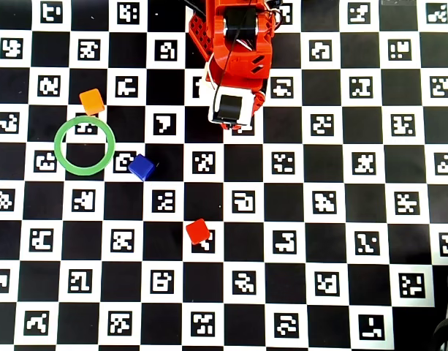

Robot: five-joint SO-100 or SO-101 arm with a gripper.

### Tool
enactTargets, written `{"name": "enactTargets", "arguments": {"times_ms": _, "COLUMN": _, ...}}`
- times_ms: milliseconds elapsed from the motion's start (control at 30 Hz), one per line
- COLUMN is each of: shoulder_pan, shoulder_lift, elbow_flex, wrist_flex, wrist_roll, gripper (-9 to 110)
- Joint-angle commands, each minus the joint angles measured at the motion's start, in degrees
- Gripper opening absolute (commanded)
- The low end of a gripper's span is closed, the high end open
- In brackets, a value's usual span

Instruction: Grab the red cube then put it in the green circle then put the blue cube on top and finally the orange cube on top

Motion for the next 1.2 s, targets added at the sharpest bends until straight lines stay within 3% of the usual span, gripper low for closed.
{"name": "enactTargets", "arguments": {"times_ms": 0, "shoulder_pan": 0.4, "shoulder_lift": 3.0, "elbow_flex": 2.5, "wrist_flex": 5.3, "wrist_roll": -0.2, "gripper": -6}}
{"name": "enactTargets", "arguments": {"times_ms": 1167, "shoulder_pan": -0.9, "shoulder_lift": 3.0, "elbow_flex": 2.5, "wrist_flex": 5.4, "wrist_roll": -1.5, "gripper": -6}}
